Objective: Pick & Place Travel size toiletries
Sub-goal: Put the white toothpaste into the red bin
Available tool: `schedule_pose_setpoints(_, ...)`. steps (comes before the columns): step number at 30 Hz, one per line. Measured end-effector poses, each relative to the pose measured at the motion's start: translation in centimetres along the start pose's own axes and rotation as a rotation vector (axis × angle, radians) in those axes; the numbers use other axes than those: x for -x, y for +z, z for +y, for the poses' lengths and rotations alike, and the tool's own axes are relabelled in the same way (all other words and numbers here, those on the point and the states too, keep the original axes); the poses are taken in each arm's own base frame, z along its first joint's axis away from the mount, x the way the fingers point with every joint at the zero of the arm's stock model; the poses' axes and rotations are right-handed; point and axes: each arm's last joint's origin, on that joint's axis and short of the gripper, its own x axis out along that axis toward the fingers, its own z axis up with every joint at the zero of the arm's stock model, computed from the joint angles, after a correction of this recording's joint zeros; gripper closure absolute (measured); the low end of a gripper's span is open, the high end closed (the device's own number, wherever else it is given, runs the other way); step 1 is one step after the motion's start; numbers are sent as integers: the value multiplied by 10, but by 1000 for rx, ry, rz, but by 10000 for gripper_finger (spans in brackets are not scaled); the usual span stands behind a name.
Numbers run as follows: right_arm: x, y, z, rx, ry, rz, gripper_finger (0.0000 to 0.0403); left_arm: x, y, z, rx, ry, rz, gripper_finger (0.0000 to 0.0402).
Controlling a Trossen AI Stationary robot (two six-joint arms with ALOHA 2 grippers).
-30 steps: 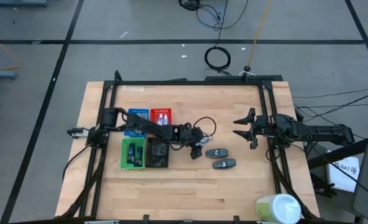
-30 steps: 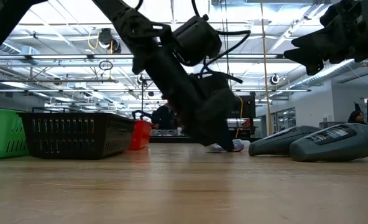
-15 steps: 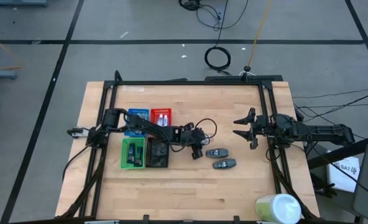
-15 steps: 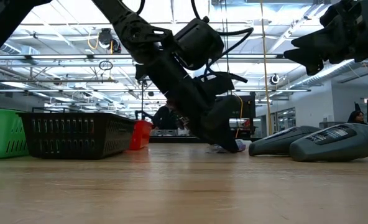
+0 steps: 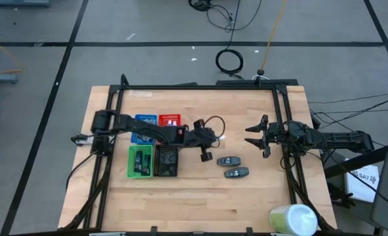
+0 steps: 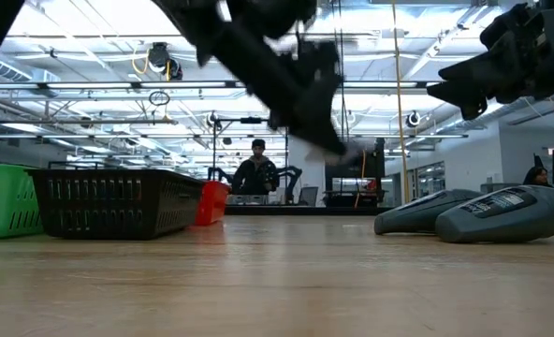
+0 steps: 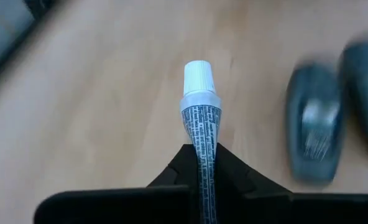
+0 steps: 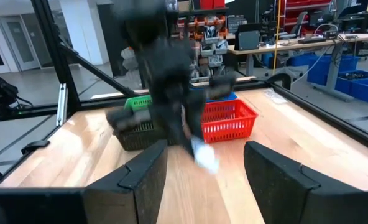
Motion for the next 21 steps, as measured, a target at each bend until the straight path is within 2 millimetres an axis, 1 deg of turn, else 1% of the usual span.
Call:
schedule_pose_setpoints(2,-1,-3,0,0,1,-8,202,12,12,2,-23,-6,-63,384)
schedule_pose_setpoints(4,-1,-4,0,0,4,-23,202,17,23,2,-52,-66,-153,393)
schedule_pose_setpoints(8,-2,-6,-1,0,7,-29,202,21,33,5,-98,-230,-337,391)
schedule_pose_setpoints(12,-3,-9,-1,1,2,-6,202,18,27,17,-69,-353,-461,395)
schedule_pose_setpoints(16,-5,-9,-1,22,1,-4,198,22,26,28,-18,-431,-616,393)
schedule_pose_setpoints(18,-7,-7,-1,31,7,-18,185,22,23,31,3,-451,-632,390)
schedule_pose_setpoints(21,-10,-4,0,29,15,-54,156,20,20,33,12,-470,-611,396)
